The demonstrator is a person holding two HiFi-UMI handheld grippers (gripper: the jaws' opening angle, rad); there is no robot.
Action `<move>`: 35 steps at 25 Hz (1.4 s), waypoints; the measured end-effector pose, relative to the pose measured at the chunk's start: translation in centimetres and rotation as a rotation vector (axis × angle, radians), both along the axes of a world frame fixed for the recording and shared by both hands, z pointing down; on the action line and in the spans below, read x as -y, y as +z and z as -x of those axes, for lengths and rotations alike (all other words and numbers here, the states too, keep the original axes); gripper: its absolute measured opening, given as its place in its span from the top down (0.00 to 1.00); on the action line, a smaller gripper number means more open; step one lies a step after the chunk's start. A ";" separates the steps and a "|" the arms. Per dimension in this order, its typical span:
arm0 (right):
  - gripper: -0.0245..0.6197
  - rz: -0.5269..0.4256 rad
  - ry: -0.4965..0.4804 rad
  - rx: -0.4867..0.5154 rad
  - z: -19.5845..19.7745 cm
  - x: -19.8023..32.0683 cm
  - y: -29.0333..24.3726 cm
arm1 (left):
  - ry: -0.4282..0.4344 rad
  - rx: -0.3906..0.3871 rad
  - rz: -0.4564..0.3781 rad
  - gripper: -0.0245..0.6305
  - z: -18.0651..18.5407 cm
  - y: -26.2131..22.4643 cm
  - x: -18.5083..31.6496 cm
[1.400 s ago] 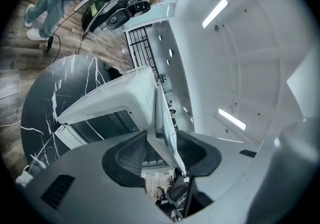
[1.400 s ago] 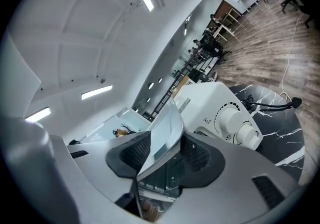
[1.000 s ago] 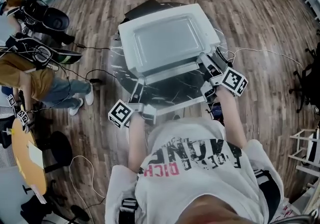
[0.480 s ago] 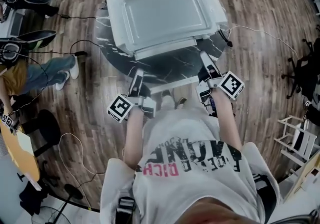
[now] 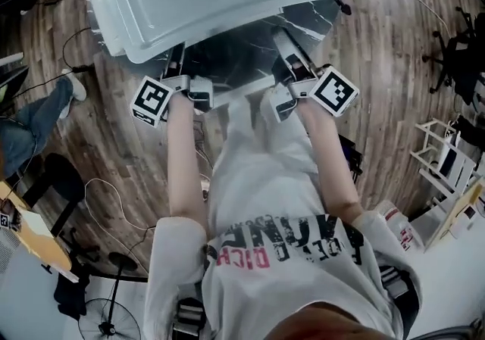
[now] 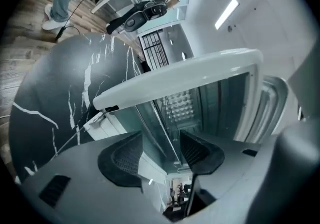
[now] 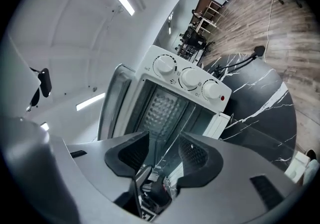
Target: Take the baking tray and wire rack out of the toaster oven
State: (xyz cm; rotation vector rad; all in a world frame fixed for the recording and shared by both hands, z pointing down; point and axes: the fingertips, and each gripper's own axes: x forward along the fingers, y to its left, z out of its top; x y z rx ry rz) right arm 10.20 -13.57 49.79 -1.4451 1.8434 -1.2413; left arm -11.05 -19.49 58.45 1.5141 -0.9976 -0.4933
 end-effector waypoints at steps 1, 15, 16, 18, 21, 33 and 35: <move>0.68 0.012 -0.004 0.005 -0.1 0.0 0.5 | -0.018 -0.009 -0.006 0.63 -0.2 0.3 1.0; 0.68 0.081 0.010 -0.006 -0.9 1.3 4.9 | -0.146 -0.046 -0.038 0.94 -0.6 0.3 7.0; 0.68 0.087 0.015 -0.013 -1.0 1.6 5.2 | -0.139 -0.062 -0.030 0.95 -0.6 0.4 6.6; 0.65 0.098 0.019 -0.031 -1.2 2.2 6.0 | -0.122 -0.080 -0.015 0.95 -0.7 0.6 5.5; 0.63 0.131 0.041 -0.038 -1.7 3.0 7.3 | -0.105 -0.097 -0.001 0.95 -1.0 0.6 3.8; 0.66 0.121 0.076 0.004 -1.0 5.9 8.6 | -0.074 -0.137 0.033 0.95 -1.8 0.7 -0.2; 0.76 0.125 0.096 -0.005 -1.1 6.3 8.7 | -0.073 -0.134 0.043 0.95 -1.8 0.8 -0.3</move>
